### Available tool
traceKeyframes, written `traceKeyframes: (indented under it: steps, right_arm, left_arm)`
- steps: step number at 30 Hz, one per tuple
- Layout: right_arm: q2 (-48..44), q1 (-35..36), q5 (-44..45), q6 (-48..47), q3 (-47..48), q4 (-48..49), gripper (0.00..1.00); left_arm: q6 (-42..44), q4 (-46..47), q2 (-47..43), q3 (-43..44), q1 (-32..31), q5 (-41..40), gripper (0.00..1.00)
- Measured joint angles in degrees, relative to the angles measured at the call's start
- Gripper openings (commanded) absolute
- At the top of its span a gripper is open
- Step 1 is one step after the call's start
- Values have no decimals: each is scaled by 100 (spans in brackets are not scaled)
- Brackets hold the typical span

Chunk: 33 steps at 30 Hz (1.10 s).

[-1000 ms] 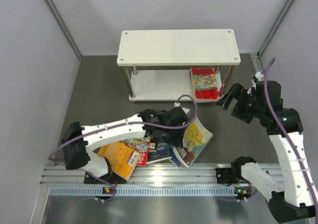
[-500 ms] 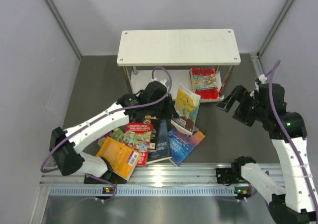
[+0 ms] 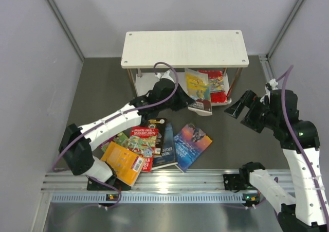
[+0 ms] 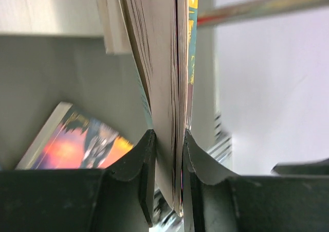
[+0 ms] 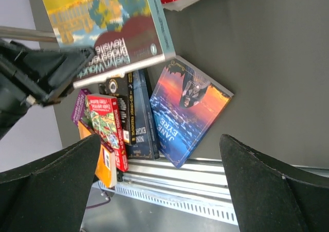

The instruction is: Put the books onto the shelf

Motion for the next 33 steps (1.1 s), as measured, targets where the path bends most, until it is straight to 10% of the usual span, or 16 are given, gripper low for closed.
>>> traceKeyframes:
  steps: [17,33]
  right_arm:
    - [-212,-4,-203,-260,-402,-339,99]
    - [-212,-4,-94,-592,-400,-730,99]
  left_arm:
    - [-1467,3751,1010,-1547,245,330,0]
    - [-855,3460,2323,267,577,1287,0]
